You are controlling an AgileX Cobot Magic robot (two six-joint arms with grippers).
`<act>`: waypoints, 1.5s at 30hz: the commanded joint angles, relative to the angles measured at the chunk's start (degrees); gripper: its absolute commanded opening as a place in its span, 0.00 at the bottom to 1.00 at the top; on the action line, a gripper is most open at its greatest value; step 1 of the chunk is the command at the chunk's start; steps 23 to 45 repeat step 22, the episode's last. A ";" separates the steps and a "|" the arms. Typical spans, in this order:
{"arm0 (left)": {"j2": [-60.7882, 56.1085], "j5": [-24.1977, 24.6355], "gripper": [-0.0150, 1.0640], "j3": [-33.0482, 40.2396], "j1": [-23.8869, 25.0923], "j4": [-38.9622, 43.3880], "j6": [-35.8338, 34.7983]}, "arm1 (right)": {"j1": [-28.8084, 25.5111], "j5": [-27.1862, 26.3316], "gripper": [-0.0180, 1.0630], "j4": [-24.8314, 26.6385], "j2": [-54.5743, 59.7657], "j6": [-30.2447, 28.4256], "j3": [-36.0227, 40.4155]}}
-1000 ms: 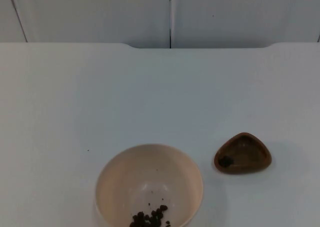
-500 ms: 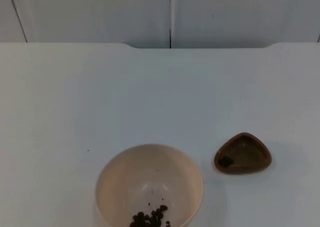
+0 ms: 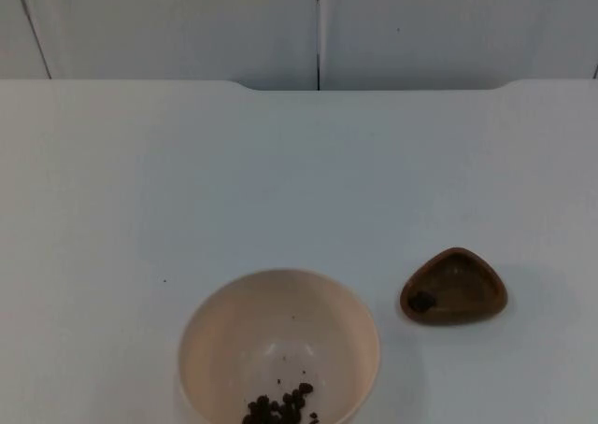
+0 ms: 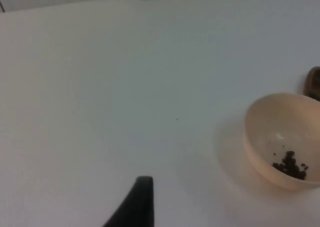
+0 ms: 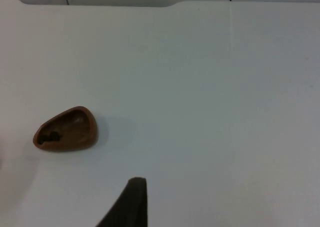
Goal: Pick up the bowl with the left hand and pour the coffee beans from the cup into the bowl with the right hand.
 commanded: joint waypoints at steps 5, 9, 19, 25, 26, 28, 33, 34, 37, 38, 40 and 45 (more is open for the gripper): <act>-0.24 -0.27 0.99 0.37 4.83 -0.57 0.10 | -0.25 -0.30 0.99 0.09 -0.22 0.18 0.04; -0.24 -0.27 0.99 0.37 8.00 -0.57 0.10 | -0.25 -0.30 0.99 0.09 -0.22 0.18 0.04; -0.24 -0.27 0.99 0.37 17.75 -0.57 0.10 | -0.25 -0.30 0.99 0.09 -0.22 0.18 0.04; -0.24 -0.27 0.99 0.37 19.76 -0.57 0.10 | -0.25 -0.30 0.99 0.09 -0.22 0.18 0.04; -0.24 -0.27 0.99 0.37 19.76 -0.57 0.10 | -0.25 -0.30 0.99 0.09 -0.22 0.18 0.04; -0.24 -0.27 0.99 0.37 19.76 -0.57 0.10 | -0.25 -0.30 0.99 0.09 -0.22 0.18 0.04; -0.24 -0.27 0.99 0.37 19.76 -0.57 0.10 | -0.25 -0.30 0.99 0.09 -0.22 0.18 0.04; -0.24 -0.27 0.99 0.37 19.76 -0.57 0.10 | -0.25 -0.30 0.99 0.09 -0.22 0.18 0.04; -0.24 -0.27 0.99 0.37 19.76 -0.57 0.10 | -0.25 -0.30 0.99 0.09 -0.22 0.18 0.04; -0.24 -0.27 0.99 0.37 19.76 -0.57 0.10 | -0.25 -0.30 0.99 0.09 -0.22 0.18 0.04; -0.24 -0.27 0.99 0.37 19.76 -0.57 0.10 | -0.25 -0.30 0.99 0.09 -0.22 0.18 0.04; -0.24 -0.27 0.99 0.37 19.76 -0.57 0.10 | -0.25 -0.30 0.99 0.09 -0.22 0.18 0.04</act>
